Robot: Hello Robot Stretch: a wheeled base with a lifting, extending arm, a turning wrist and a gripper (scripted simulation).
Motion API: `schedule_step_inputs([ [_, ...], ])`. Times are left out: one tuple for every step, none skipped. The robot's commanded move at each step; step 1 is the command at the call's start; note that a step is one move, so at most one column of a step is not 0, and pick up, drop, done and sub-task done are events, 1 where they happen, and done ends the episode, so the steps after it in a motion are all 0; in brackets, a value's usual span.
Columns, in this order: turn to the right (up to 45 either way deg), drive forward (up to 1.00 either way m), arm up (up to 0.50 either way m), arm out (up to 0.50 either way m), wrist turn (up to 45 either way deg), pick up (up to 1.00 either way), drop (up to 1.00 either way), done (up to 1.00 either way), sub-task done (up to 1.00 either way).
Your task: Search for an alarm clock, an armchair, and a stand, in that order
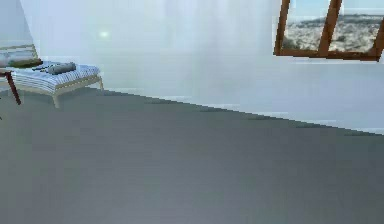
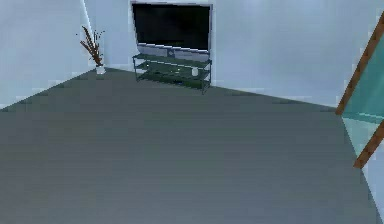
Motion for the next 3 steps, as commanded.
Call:
schedule_step_inputs([
  [0.0, 0.45, 0.00, 0.00, 0.0, 0.00, 0.00, 0.00, 0.00],
  [-45.0, 0.00, 0.00, 0.00, 0.0, 0.00, 0.00, 0.00, 0.00],
  [-21.0, 0.00, 0.00, 0.00, 0.0, 0.00, 0.00, 0.00, 0.00],
])
